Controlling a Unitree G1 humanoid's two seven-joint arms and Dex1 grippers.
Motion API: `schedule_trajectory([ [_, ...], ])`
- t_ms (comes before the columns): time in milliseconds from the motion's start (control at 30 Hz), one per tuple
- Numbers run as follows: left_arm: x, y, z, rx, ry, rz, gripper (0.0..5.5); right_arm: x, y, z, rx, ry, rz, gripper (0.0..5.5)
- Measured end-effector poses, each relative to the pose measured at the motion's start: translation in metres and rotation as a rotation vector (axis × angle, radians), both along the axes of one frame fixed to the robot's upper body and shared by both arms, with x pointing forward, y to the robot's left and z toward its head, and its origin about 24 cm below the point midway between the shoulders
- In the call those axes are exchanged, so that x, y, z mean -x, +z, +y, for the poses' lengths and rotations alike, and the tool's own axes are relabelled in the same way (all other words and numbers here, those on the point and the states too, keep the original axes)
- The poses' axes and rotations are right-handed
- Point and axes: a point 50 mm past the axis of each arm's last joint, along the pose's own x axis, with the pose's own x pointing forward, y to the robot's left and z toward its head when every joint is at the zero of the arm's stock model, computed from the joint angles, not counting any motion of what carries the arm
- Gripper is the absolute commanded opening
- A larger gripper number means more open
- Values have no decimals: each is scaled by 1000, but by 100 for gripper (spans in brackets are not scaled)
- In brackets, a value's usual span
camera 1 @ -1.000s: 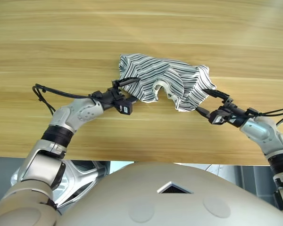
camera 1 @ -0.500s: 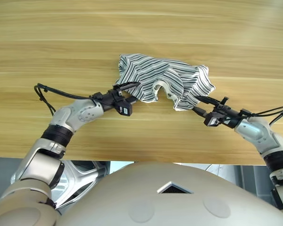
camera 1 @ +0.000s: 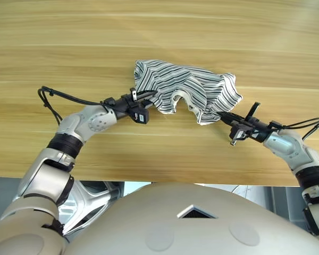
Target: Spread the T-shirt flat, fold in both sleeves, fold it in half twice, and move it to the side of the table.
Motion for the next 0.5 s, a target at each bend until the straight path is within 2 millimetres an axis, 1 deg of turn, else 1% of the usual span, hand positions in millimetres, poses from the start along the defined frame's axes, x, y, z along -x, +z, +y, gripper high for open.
schedule_trajectory([
  [400,-1,4,4,51,38,-3,3,-1,0,2,-8,1,-6,0],
  [500,0,4,7,81,66,3,0,-5,2,4,-17,-6,-19,0],
])
